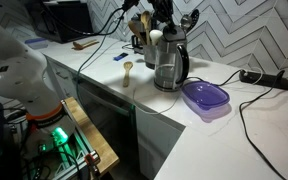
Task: Close the kettle lid
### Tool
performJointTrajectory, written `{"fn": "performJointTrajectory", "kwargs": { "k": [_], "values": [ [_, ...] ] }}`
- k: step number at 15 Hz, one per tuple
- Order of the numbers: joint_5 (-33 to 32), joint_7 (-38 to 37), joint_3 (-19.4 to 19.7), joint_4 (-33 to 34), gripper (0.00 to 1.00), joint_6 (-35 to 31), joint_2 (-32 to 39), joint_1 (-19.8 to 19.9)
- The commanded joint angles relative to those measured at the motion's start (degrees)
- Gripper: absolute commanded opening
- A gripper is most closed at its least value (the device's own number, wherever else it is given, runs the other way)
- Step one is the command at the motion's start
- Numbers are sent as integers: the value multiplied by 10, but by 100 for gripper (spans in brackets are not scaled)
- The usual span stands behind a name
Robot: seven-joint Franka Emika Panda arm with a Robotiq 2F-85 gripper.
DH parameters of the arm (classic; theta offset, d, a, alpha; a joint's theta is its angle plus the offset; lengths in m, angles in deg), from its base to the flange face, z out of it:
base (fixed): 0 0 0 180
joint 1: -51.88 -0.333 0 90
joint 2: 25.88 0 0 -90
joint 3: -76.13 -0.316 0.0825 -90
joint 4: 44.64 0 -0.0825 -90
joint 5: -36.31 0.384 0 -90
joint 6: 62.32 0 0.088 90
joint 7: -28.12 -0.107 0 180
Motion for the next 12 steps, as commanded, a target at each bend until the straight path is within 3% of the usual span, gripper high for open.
{"fn": "performJointTrajectory", "kwargs": {
  "k": [1, 12],
  "values": [
    [39, 44, 17, 11, 0, 39, 12, -25],
    [30, 67, 12, 10, 0, 82, 33, -31]
  ]
}}
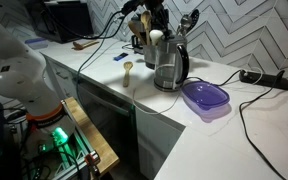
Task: Close the kettle lid
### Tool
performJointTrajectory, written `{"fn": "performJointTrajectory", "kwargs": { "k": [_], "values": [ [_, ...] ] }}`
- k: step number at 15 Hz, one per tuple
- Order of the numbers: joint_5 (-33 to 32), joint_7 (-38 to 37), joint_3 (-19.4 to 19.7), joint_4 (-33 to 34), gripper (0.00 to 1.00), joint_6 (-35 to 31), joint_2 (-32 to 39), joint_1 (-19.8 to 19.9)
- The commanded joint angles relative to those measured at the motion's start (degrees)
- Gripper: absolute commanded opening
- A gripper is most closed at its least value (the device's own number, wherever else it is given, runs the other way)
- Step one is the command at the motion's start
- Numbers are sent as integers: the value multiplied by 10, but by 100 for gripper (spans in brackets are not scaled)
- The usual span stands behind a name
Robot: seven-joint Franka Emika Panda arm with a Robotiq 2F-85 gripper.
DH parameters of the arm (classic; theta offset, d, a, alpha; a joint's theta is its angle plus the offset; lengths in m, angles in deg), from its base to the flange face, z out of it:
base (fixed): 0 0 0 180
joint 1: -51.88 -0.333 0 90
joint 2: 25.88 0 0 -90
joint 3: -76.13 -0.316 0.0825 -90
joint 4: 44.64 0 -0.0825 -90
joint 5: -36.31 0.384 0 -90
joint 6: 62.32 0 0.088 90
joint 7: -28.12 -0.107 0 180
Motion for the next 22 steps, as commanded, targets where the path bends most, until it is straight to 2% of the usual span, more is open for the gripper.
{"fn": "performJointTrajectory", "kwargs": {
  "k": [1, 5, 9, 15, 16, 17, 22],
  "values": [
    [2, 14, 6, 6, 0, 44, 12, -9],
    [-11, 15, 2, 4, 0, 74, 14, -11],
    [-32, 8, -1, 1, 0, 69, 18, -9],
    [2, 52, 17, 41, 0, 91, -10, -18],
    [7, 69, 21, 49, 26, 107, -17, -19],
    [13, 84, 24, 59, 27, 125, -23, -19],
    [53, 252, 49, 100, 62, 269, -68, -33]
  ]
}}
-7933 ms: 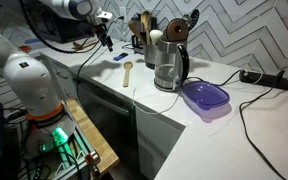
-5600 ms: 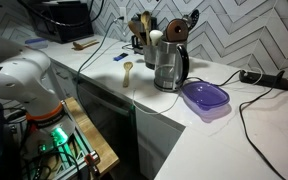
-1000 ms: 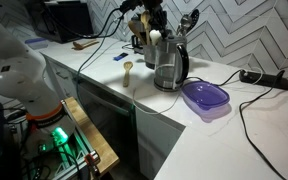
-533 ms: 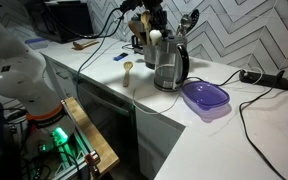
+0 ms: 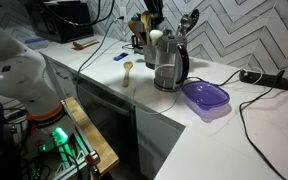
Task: Close the kettle lid
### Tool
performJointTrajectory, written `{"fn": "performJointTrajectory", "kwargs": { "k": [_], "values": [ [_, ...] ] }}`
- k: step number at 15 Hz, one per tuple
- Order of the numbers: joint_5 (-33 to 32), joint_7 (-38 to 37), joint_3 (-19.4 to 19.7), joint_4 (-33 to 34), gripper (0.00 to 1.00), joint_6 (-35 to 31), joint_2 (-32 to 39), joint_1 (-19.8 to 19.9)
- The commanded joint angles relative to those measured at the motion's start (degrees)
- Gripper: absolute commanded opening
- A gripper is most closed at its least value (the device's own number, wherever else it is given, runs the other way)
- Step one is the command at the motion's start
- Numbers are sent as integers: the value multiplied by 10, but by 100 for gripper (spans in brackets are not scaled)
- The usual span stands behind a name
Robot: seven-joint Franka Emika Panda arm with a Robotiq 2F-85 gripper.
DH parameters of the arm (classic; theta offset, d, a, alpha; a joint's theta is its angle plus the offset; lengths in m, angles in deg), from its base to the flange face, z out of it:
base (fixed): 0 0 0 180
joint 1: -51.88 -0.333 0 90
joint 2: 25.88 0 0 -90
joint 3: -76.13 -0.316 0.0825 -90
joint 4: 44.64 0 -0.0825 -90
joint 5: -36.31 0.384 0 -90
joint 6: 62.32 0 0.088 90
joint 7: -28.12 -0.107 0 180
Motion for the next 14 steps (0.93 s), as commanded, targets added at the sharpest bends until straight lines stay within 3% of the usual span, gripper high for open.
{"fn": "performJointTrajectory", "kwargs": {
  "k": [1, 5, 13, 14],
  "values": [
    [39, 127, 29, 20, 71, 104, -39, -21],
    [57, 260, 40, 24, 99, 176, -79, -25],
    [57, 501, 75, 6, 100, 244, -152, -62],
    [41, 452, 56, 25, 100, 230, -124, -47]
  ]
}}
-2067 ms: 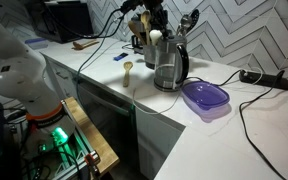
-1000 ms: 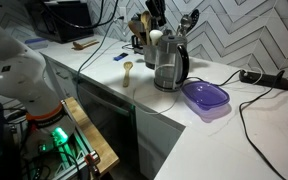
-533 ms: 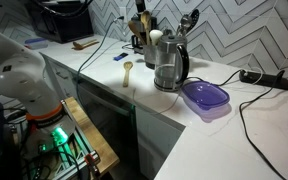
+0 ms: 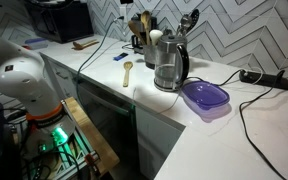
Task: Close the kettle lid
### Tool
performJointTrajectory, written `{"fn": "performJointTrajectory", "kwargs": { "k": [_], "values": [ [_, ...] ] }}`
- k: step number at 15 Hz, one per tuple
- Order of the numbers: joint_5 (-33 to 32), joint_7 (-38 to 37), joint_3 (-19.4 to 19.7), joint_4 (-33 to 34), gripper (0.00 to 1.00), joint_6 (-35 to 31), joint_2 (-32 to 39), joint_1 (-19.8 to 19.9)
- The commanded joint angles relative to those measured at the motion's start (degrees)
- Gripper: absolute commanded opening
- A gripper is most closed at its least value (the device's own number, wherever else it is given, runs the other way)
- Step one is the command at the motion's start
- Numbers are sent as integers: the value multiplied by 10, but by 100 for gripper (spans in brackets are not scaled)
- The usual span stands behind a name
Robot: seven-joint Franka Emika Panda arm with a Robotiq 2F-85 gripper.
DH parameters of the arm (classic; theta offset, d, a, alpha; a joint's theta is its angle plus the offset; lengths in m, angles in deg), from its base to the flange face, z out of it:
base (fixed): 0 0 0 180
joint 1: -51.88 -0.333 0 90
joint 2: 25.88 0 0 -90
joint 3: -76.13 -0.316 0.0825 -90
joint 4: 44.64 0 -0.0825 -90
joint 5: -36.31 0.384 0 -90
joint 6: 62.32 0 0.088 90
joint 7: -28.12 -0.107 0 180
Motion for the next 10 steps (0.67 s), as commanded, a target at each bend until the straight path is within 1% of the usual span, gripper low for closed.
{"fn": "performJointTrajectory", "kwargs": {
  "k": [1, 10],
  "values": [
    [-4, 2, 6, 2, 100, 3, -2, -8],
    [-4, 0, 4, 4, 100, 3, 3, -9]
  ]
}}
